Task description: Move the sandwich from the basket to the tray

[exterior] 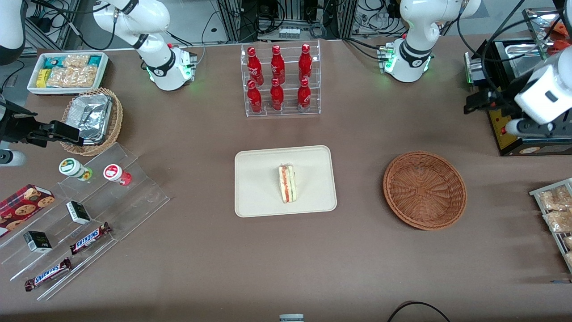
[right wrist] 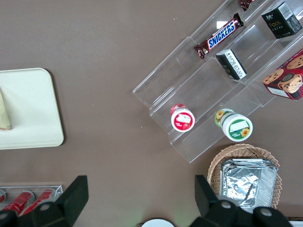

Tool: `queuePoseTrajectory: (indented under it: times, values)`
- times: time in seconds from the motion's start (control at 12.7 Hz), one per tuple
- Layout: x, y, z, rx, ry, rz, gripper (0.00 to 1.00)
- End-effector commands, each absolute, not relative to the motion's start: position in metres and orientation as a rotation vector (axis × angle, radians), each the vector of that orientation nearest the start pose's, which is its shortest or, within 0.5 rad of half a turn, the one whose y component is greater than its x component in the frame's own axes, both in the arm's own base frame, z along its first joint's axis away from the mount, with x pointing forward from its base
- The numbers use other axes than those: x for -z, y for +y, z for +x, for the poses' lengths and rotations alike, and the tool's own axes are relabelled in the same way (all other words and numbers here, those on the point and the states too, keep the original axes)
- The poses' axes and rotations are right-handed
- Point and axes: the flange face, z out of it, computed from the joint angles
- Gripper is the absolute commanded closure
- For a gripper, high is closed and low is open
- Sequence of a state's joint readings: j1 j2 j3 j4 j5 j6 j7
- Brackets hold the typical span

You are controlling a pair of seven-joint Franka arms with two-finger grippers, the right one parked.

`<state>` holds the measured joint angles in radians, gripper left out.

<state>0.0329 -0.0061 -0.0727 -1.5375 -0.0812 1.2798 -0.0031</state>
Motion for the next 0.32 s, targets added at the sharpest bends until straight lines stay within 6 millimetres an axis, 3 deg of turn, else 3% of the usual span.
queuePoseTrajectory:
  times: [0.0, 0.24]
  values:
    - [-0.6357, -0.0139, 0.4980, -0.402, 0.085, -3.165, 0.00]
    - [-0.6291, -0.0118, 0.5003, -0.398, 0.084, -3.126, 0.00]
